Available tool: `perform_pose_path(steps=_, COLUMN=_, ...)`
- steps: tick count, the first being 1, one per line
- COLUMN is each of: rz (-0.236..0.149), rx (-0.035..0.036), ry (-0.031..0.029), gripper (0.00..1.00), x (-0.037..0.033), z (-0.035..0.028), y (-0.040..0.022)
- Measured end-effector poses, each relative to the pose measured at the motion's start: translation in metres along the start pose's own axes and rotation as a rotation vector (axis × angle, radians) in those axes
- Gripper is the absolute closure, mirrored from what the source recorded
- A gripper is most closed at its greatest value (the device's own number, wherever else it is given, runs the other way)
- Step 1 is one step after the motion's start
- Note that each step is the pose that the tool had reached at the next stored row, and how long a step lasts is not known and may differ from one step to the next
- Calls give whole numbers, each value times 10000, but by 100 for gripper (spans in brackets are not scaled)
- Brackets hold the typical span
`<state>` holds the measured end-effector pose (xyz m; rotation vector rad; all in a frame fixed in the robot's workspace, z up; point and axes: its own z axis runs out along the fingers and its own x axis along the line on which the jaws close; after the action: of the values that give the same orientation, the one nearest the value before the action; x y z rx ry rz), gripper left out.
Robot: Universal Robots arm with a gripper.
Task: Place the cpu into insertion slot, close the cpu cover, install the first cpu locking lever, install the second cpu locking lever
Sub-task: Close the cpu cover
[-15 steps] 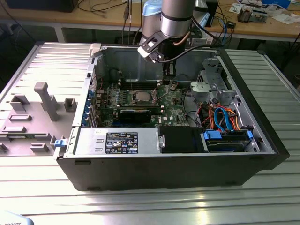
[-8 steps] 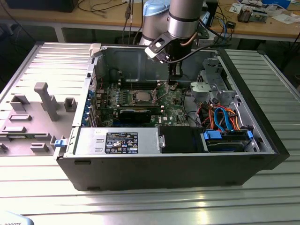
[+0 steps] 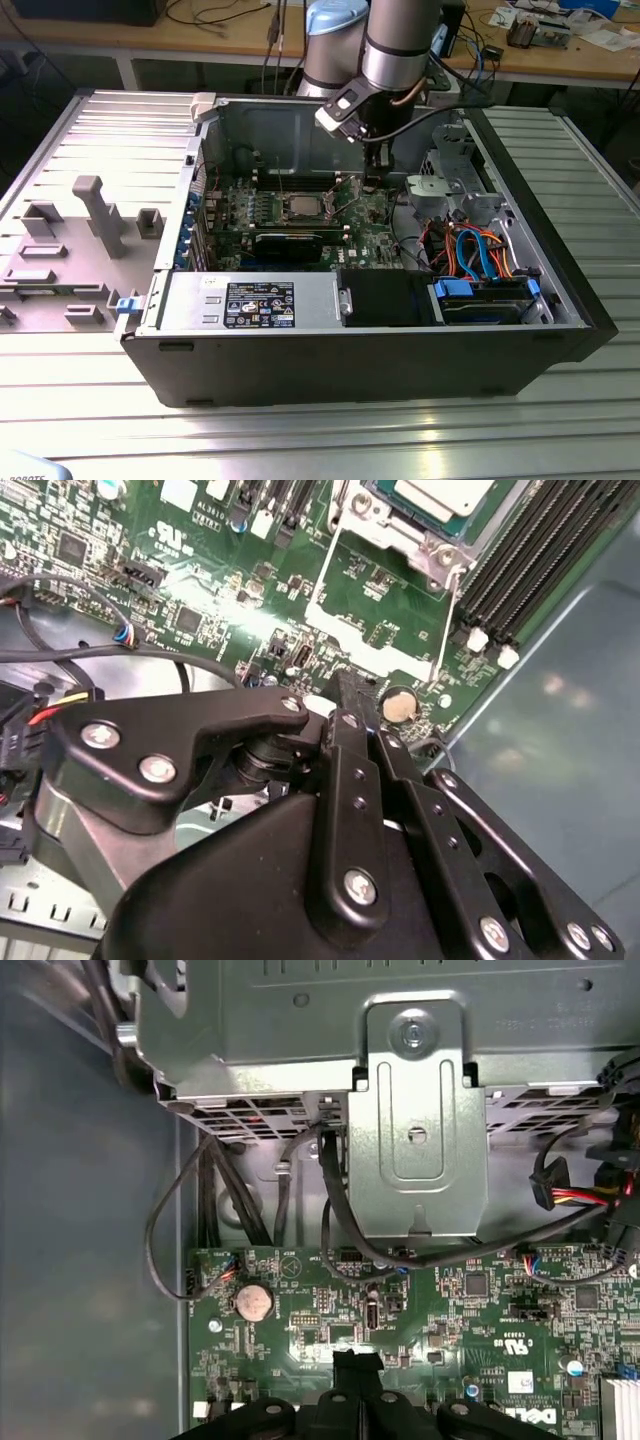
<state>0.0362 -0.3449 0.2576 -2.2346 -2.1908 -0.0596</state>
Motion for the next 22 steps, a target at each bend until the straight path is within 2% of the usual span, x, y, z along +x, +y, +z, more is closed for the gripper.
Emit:
perform_pose_path(steps=3, rz=1, rx=6, ry=0, gripper=89, x=-2, z=66, y=13)
perform_pose_path(steps=6, rz=1, rx=9, ry=0, gripper=89, x=-3, z=102, y=5)
perform_pose_path(steps=10, rz=2, rx=10, ry=0, gripper=89, x=-3, z=104, y=-43)
perform_pose_path(steps=22, rz=2, rx=10, ry=0, gripper=89, x=-3, z=104, y=-64)
